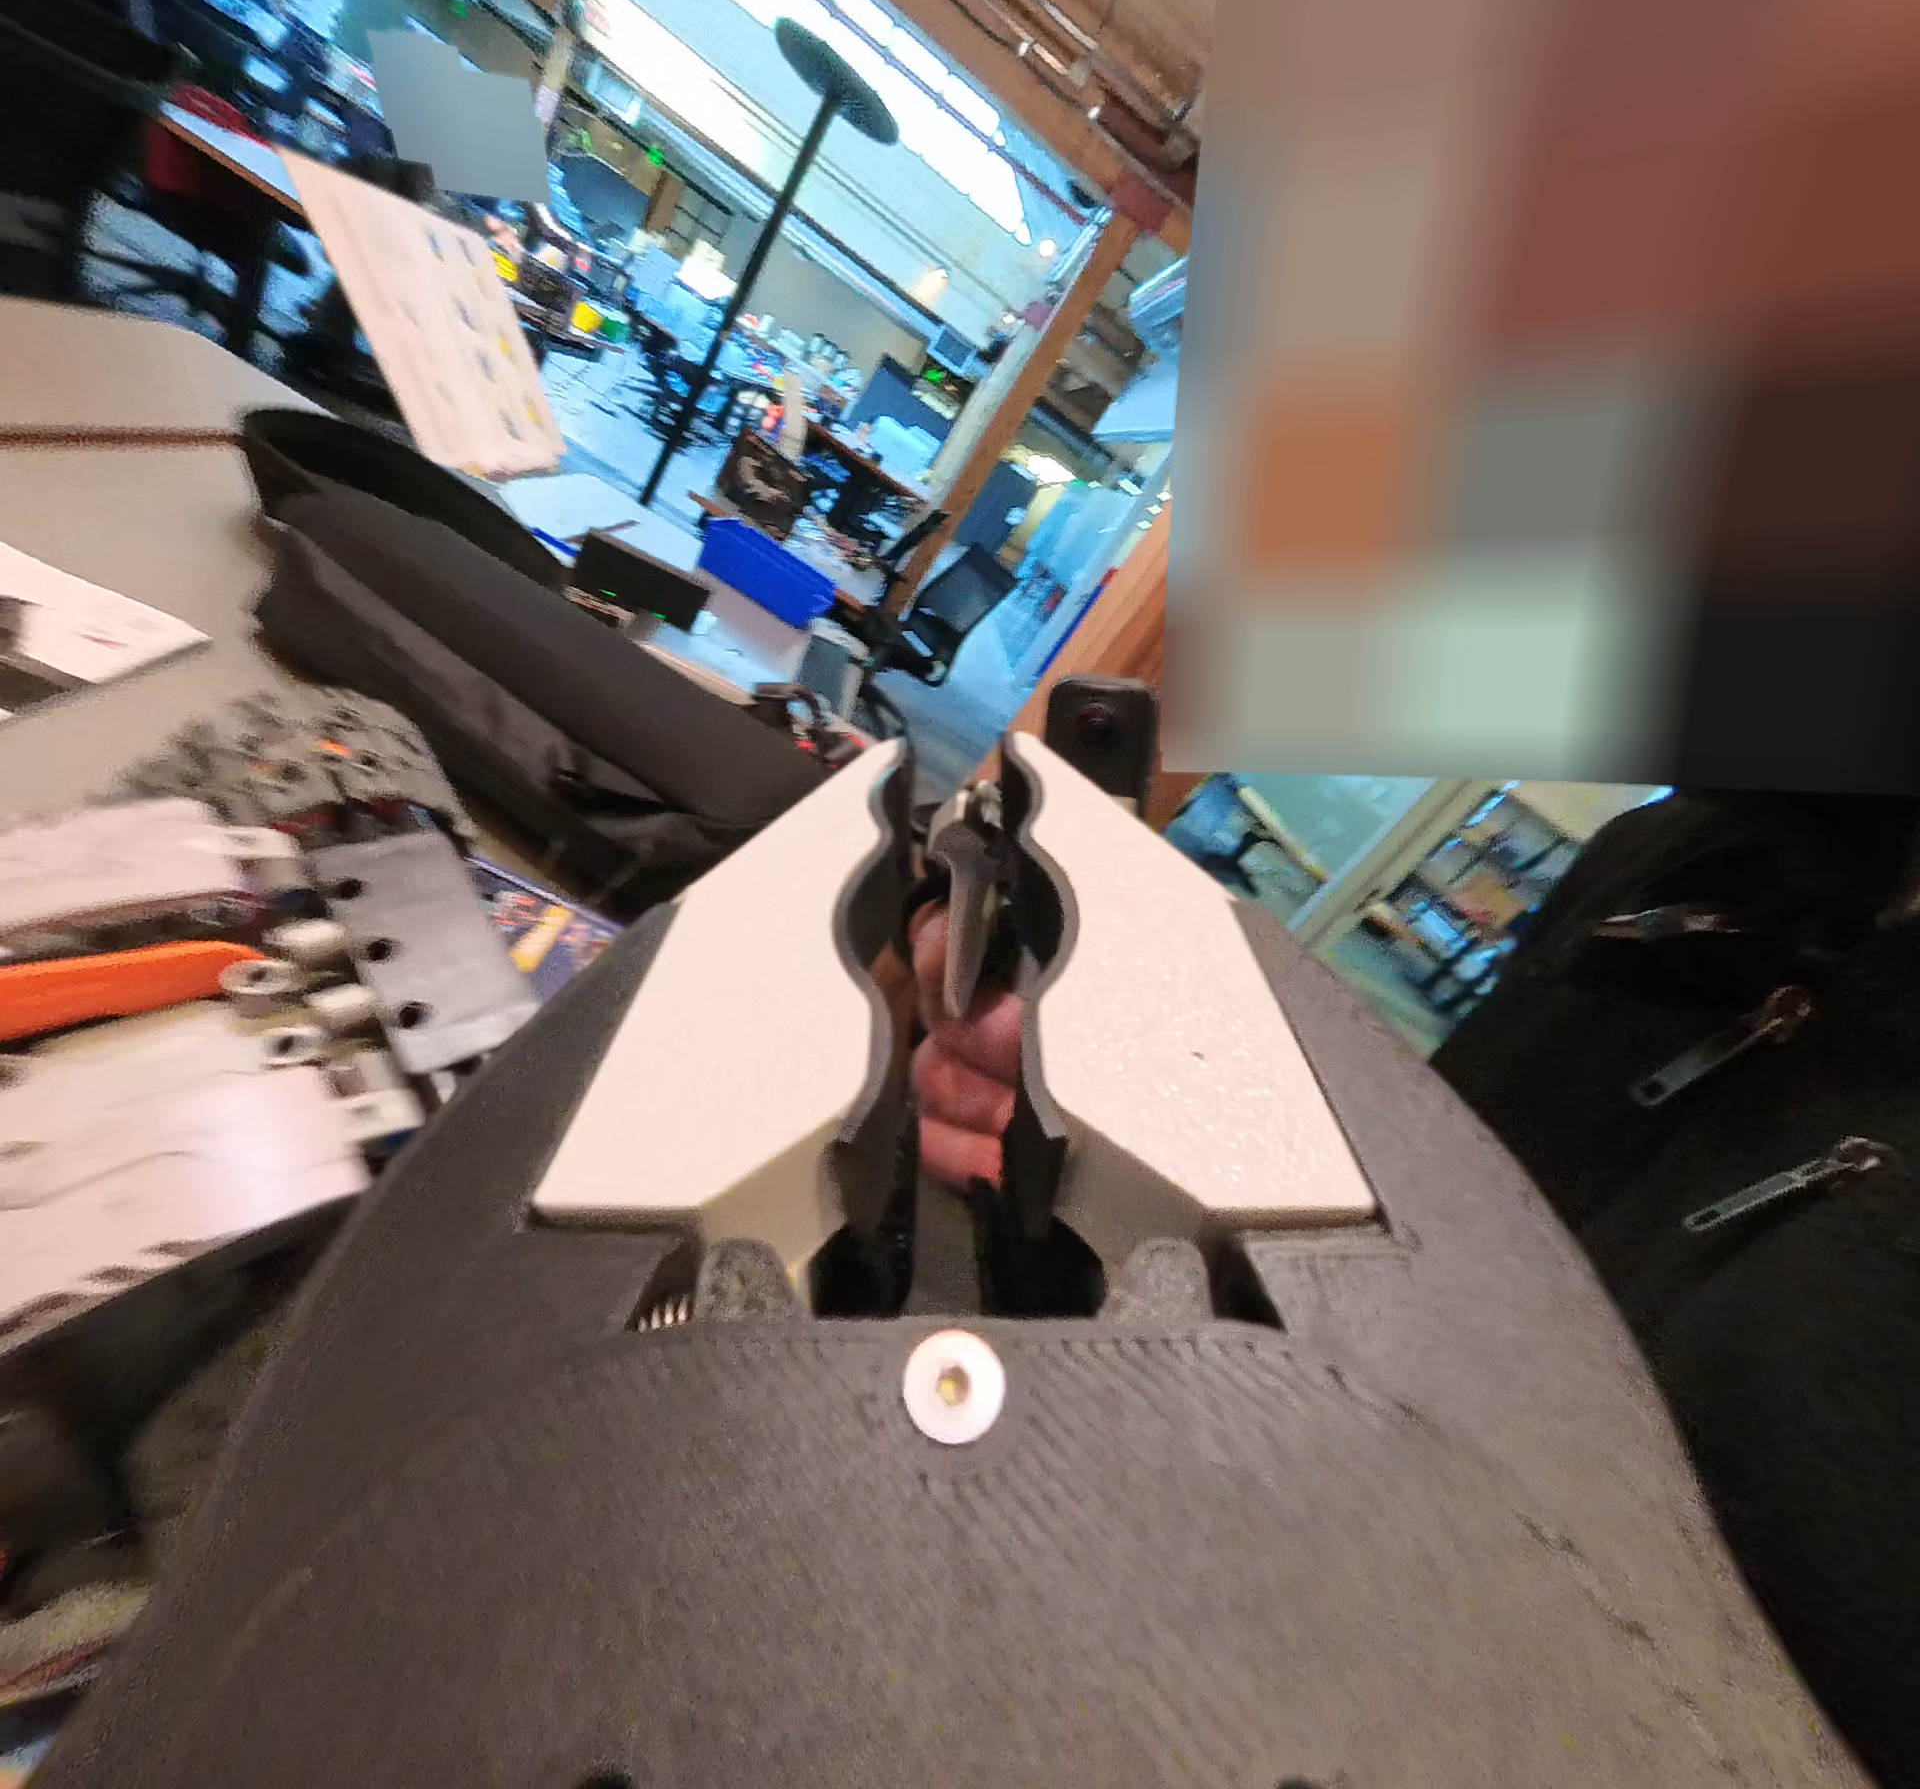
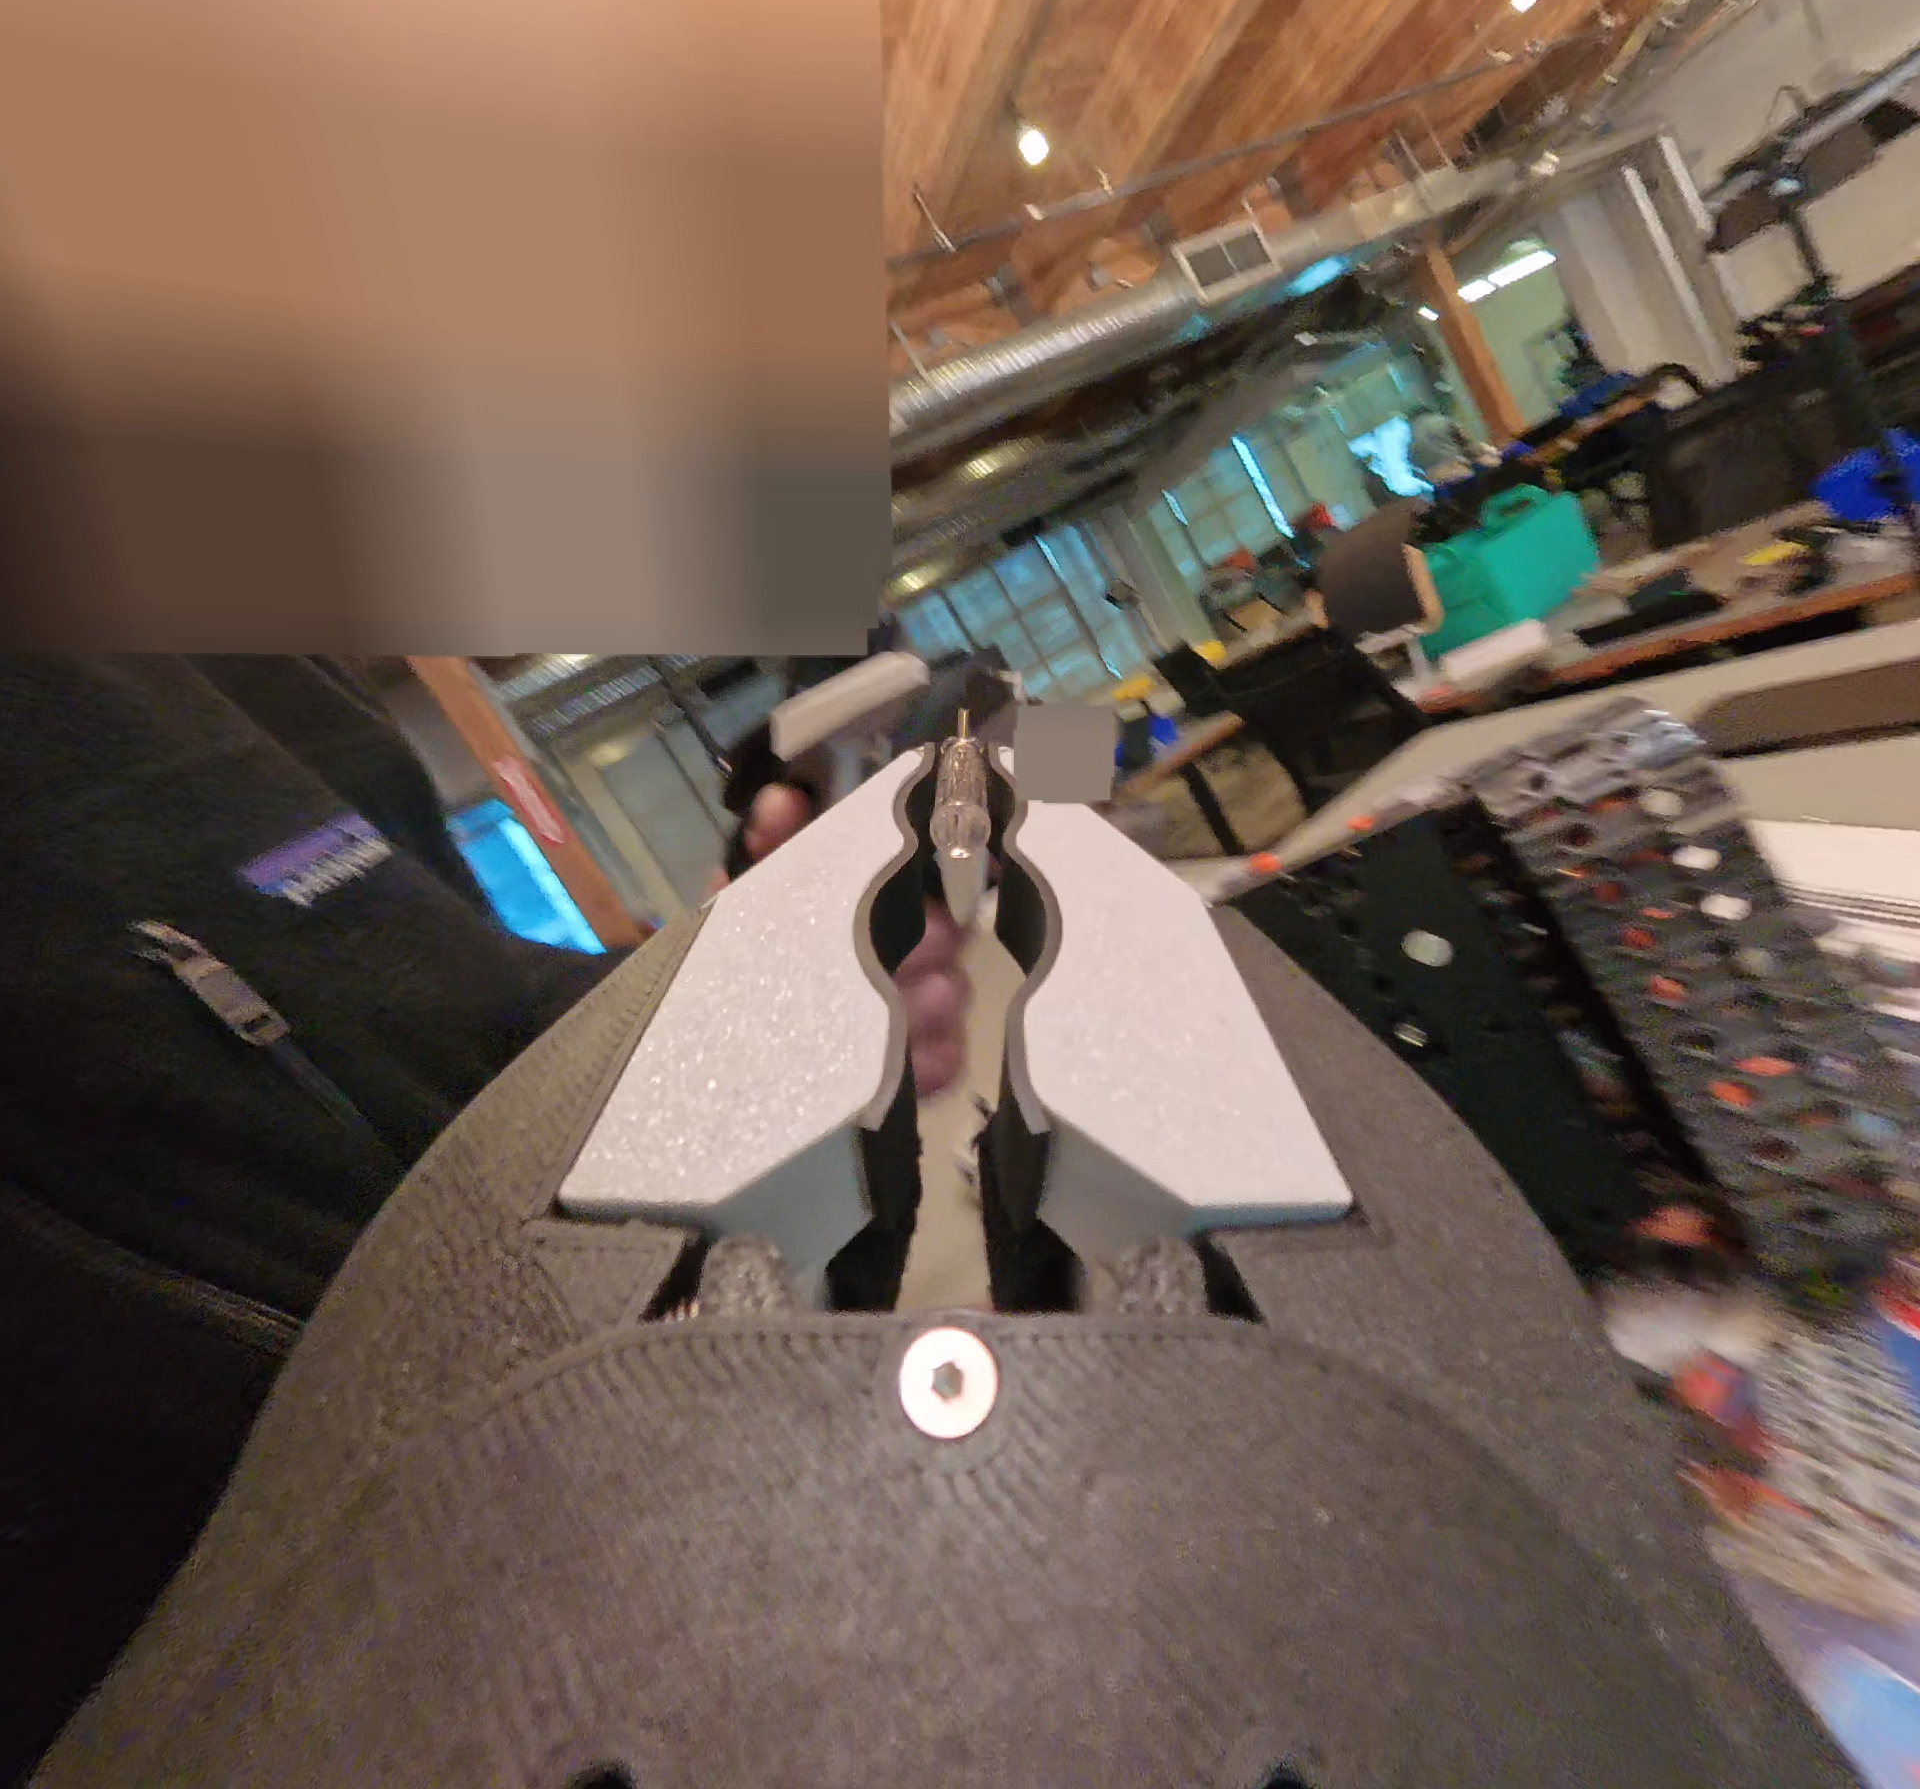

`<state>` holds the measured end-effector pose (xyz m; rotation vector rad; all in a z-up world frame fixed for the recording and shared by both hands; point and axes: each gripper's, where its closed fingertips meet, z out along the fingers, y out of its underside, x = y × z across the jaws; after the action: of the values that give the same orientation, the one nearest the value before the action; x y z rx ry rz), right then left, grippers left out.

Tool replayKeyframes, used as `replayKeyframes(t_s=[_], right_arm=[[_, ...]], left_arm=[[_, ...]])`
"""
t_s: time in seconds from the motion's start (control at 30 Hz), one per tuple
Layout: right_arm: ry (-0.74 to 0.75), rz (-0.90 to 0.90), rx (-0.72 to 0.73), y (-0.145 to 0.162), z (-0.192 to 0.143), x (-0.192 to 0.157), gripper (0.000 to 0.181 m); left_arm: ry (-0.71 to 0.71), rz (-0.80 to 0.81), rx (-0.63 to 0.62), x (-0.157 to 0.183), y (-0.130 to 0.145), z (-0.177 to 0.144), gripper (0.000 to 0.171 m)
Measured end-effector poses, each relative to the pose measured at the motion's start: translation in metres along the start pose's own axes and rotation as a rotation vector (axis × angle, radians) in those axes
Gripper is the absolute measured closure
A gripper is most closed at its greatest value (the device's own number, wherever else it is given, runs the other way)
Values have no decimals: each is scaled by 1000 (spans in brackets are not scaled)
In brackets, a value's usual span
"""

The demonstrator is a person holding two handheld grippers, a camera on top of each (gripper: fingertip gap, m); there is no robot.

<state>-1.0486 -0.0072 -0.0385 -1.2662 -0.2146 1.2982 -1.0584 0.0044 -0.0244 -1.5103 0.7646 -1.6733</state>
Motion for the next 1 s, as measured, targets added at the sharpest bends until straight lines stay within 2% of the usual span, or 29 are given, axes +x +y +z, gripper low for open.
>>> replayKeyframes(t_s=[0.07,0.17,0.23,0.3,0.47,0.67,1.0], right_arm=[[138,-117,-110,11,-8,25,177],[307,-250,-278,32,-19,60,177],[354,-319,-338,43,-23,74,177],[378,-365,-393,54,-24,84,177],[376,-333,-391,65,-22,93,177],[363,-275,-384,72,-18,99,178],[369,-200,-341,70,-18,103,177]], left_arm=[[-75,113,-66,-12,-7,-8,136],[-238,368,-240,-38,-7,-18,122],[-338,461,-371,-57,2,-23,115],[-397,460,-461,-71,13,-23,110],[-459,412,-602,-88,37,-25,109],[-498,352,-627,-98,49,-29,119],[-492,341,-615,-99,48,-28,120]])
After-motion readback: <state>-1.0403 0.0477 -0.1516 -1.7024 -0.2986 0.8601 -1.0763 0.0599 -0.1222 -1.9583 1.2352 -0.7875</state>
